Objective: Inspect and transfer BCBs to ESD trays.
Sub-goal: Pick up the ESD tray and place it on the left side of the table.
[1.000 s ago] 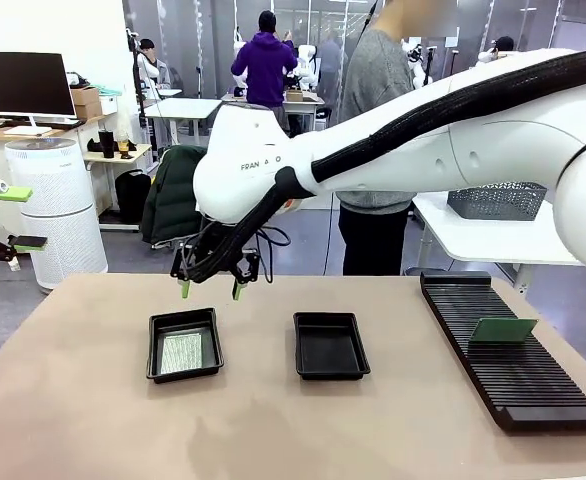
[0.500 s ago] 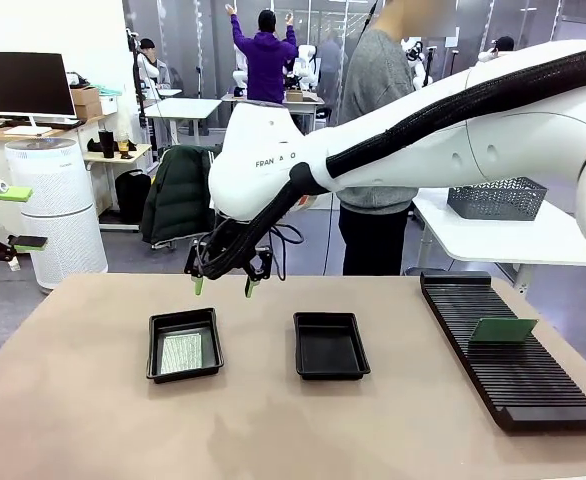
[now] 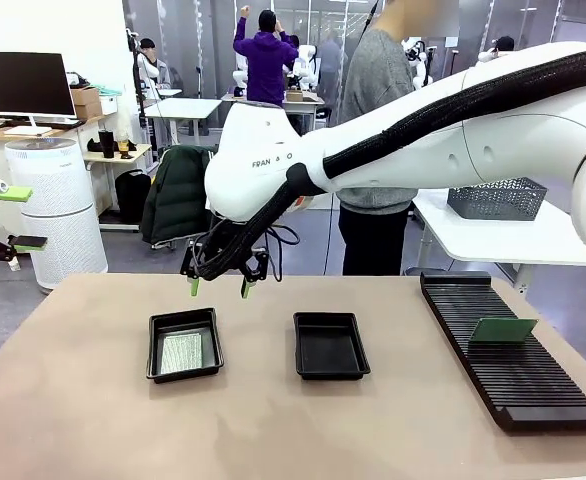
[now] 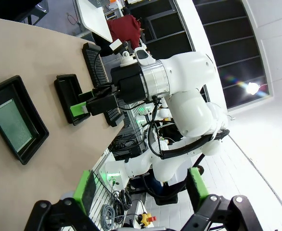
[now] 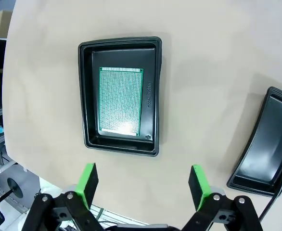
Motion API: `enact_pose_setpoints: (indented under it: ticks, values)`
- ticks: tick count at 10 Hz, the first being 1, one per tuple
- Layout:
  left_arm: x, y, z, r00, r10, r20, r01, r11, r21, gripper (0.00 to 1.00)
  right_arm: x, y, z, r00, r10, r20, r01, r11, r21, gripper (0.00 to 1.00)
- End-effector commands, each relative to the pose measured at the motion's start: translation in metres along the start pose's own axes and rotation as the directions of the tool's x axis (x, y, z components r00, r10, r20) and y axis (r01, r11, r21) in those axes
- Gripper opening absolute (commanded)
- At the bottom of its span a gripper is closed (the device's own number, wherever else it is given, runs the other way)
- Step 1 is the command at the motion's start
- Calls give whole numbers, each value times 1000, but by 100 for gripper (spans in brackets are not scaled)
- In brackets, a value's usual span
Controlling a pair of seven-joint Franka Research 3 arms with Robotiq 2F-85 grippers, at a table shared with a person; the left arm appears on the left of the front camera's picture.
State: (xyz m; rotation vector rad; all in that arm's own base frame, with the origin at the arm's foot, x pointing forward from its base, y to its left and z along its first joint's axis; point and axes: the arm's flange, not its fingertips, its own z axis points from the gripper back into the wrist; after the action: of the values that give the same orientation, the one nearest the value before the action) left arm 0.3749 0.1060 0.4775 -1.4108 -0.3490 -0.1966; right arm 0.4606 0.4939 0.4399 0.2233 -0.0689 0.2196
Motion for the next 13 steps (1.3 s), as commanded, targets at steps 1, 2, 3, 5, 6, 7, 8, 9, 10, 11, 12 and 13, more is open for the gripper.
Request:
enact_pose_setpoints:
  ticks: [1,2,3,5,6,7,8,9,10,11,12,13]
  values:
    - [0,-1,1,1000,-2,2,2,1000,-2,100,-1,1,0,1000,0,-1,-1,1000,-9,100]
    - [0,-1,1,1000,-2,2,2,1000,-2,100,-1,1,0,1000,0,-1,-1,1000,-9,100]
    - [0,-1,1,1000,-2,2,2,1000,-2,100,-1,1,0,1000,0,-1,-1,1000,-9,100]
    - [0,-1,1,1000,-2,2,2,1000,-2,100,-1,1,0,1000,0,-1,-1,1000,-9,100]
    - [0,-1,1,1000,-2,2,2,1000,-2,100,-1,1,0,1000,0,-1,-1,1000,-9,100]
    - [0,0,0,1000,0,0,0,1000,0,100,0,0,0,1000,0,0,0,1000,0,100]
    - [3,2,-6,1000,-3,-7,3,998,60,100,-13,-2,15,999,-9,33,7,999,49,100]
    - [4,4,-9,1000,0,6,0,995,99,100,-22,-6,25,998,-33,59,29,998,58,100]
    - [3,9,-15,999,33,24,-36,988,151,100,-29,-13,33,997,-35,70,29,996,86,100]
    - [0,11,-25,998,50,45,-58,977,207,100,-35,-20,41,996,-25,81,15,992,124,100]
    - [-3,12,-38,996,70,55,-82,960,267,100,-40,-27,49,995,-19,94,6,990,144,100]
    - [-5,12,-48,993,87,78,-108,940,324,100,-42,-34,55,996,-11,92,-4,986,167,100]
